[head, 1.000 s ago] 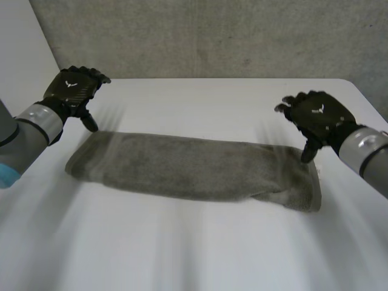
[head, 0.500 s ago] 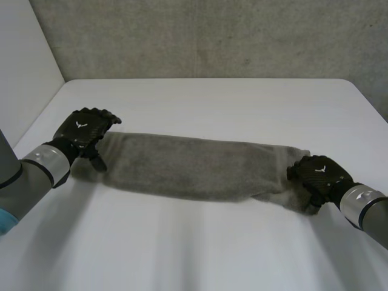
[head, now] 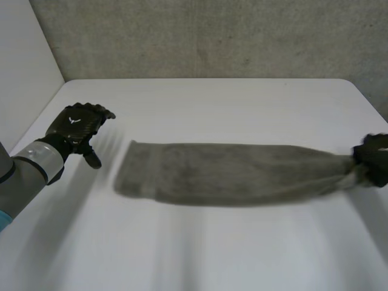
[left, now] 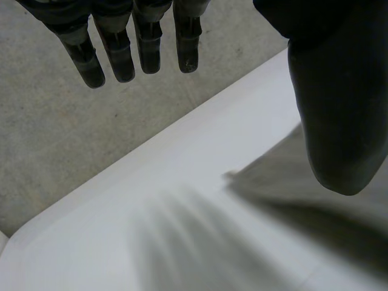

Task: Fold the towel.

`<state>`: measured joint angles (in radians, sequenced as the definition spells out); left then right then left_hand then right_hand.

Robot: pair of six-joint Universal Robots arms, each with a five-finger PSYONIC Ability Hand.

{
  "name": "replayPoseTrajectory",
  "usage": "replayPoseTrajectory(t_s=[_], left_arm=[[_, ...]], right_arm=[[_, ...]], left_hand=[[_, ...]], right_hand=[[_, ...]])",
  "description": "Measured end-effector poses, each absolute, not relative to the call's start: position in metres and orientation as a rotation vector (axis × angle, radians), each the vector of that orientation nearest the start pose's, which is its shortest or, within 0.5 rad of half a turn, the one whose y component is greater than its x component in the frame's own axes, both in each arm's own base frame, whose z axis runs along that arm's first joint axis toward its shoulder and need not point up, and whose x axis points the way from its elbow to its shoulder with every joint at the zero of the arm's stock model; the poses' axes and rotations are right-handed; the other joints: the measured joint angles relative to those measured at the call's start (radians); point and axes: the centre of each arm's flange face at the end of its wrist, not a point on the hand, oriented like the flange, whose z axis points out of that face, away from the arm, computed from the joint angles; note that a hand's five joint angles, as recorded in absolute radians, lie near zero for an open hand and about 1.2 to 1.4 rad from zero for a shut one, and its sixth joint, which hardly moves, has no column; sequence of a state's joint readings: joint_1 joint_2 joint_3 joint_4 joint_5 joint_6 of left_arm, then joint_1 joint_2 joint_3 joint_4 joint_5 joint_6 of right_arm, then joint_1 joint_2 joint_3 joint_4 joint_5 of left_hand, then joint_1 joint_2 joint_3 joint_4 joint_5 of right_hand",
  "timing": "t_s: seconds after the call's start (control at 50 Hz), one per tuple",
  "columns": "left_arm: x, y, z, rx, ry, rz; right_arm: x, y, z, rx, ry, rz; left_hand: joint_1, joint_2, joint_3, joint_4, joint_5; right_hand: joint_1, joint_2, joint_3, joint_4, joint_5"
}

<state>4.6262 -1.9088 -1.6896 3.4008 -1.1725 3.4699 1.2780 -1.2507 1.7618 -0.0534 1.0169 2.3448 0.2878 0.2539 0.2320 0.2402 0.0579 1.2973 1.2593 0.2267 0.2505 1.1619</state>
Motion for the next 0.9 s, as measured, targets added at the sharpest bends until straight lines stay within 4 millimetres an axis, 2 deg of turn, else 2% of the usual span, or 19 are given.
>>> replayPoseTrajectory(t_s=[0.06, 0.16, 0.22, 0.28, 0.34, 0.38, 0.4, 0.44, 0.46, 0.48, 0.5, 0.54, 0.6, 0.64, 0.68, 0.76, 0.84, 0.86, 0.9], left_arm=[[-0.192, -0.324, 0.187, 0.908, 2.367, -2.097], [-0.19, -0.325, 0.187, 0.899, 2.367, -2.094], [-0.19, -0.326, 0.187, 0.896, 2.366, -2.094], [-0.189, -0.326, 0.188, 0.893, 2.365, -2.095], [-0.189, -0.326, 0.189, 0.888, 2.363, -2.1], [-0.189, -0.326, 0.191, 0.879, 2.364, -2.105], [-0.189, -0.325, 0.191, 0.876, 2.366, -2.107], [-0.189, -0.325, 0.192, 0.862, 2.373, -2.115], [-0.189, -0.325, 0.192, 0.858, 2.376, -2.116], [-0.189, -0.325, 0.193, 0.85, 2.381, -2.121], [-0.189, -0.326, 0.193, 0.846, 2.383, -2.122], [-0.188, -0.326, 0.194, 0.832, 2.391, -2.127], [-0.188, -0.326, 0.194, 0.821, 2.398, -2.13], [-0.188, -0.326, 0.194, 0.818, 2.401, -2.13], [-0.188, -0.326, 0.194, 0.816, 2.403, -2.13], [-0.189, -0.325, 0.196, 0.819, 2.398, -2.138], [-0.192, -0.323, 0.203, 0.819, 2.384, -2.167], [-0.195, -0.322, 0.207, 0.815, 2.382, -2.19], [-0.198, -0.321, 0.211, 0.81, 2.385, -2.214]], right_arm=[[0.064, -0.349, 0.19, -1.192, 2.479, -1.886], [0.064, -0.363, 0.227, -1.261, 2.416, -1.965], [0.088, -0.365, 0.254, -1.311, 2.303, -2.031], [0.127, -0.359, 0.277, -1.368, 2.147, -2.084], [0.181, -0.342, 0.291, -1.445, 1.966, -2.096], [0.228, -0.32, 0.294, -1.51, 1.826, -2.076], [0.238, -0.315, 0.294, -1.523, 1.798, -2.07], [0.286, -0.285, 0.288, -1.586, 1.669, -2.029], [0.295, -0.278, 0.287, -1.598, 1.644, -2.02], [0.32, -0.26, 0.279, -1.632, 1.582, -1.989], [0.331, -0.253, 0.274, -1.647, 1.558, -1.972], [0.367, -0.224, 0.251, -1.703, 1.48, -1.908], [0.405, -0.191, 0.212, -1.783, 1.409, -1.816], [0.42, -0.177, 0.19, -1.826, 1.384, -1.776], [0.431, -0.166, 0.165, -1.88, 1.38, -1.738], [0.435, -0.162, 0.147, -1.928, 1.409, -1.74], [0.429, -0.168, 0.158, -1.899, 1.454, -1.791], [0.421, -0.172, 0.17, -1.858, 1.484, -1.822], [0.412, -0.177, 0.184, -1.808, 1.517, -1.851]], left_hand=[[0.0, 0.0, 0.0, 0.0, 0.0], [0.0, 0.0, 0.0, 0.0, 0.0], [0.0, 0.0, 0.0, 0.0, 0.0], [0.0, 0.0, 0.0, 0.0, 0.0], [0.0, 0.0, 0.0, 0.0, 0.0], [0.0, 0.0, 0.0, 0.0, 0.0], [0.0, 0.0, 0.0, 0.0, 0.0], [0.0, 0.0, 0.0, 0.0, 0.0], [0.0, 0.0, 0.0, 0.0, 0.0], [0.0, 0.0, 0.0, 0.0, 0.0], [0.0, 0.0, 0.0, 0.0, 0.0], [0.0, 0.0, 0.0, 0.0, 0.0], [0.0, 0.0, 0.0, 0.0, 0.0], [0.0, 0.0, 0.0, 0.0, 0.0], [0.0, 0.0, 0.0, 0.0, 0.0], [0.0, 0.0, 0.0, 0.0, 0.0], [0.0, 0.0, 0.0, 0.0, 0.0], [0.0, 0.0, 0.0, 0.0, 0.0], [0.0, 0.0, 0.0, 0.0, 0.0]], right_hand=[[0.0, 0.0, 0.0, 0.0, 0.0], [0.0, 0.0, 0.0, 0.0, 0.0], [0.0, 0.002, 0.0, 0.0, 0.0], [0.0, 0.002, 0.0, 0.0, 0.0], [0.002, 0.002, 0.0, 0.0, 0.0], [0.002, 0.002, 0.0, 0.0, 0.0], [0.002, 0.002, 0.0, 0.0, 0.0], [0.003, 0.007, 0.0, 0.0, 0.0], [0.003, 0.007, 0.0, 0.0, 0.0], [0.004, 0.007, 0.0, 0.0, 0.0], [0.004, 0.007, 0.0, 0.0, 0.0], [0.004, 0.007, 0.0, 0.0, 0.0], [0.002, 0.007, 0.0, 0.0, -0.008], [-0.062, -0.057, 0.0, 0.0, -0.077], [-0.271, -0.273, 0.0, 0.0, -0.289], [-0.613, -0.601, 0.0, 0.0, -0.659], [-0.883, -0.851, 0.0, 0.0, -0.967], [-0.996, -0.968, 0.0, 0.0, -1.081], [-1.04, -1.011, 0.0, 0.0, -1.101]])
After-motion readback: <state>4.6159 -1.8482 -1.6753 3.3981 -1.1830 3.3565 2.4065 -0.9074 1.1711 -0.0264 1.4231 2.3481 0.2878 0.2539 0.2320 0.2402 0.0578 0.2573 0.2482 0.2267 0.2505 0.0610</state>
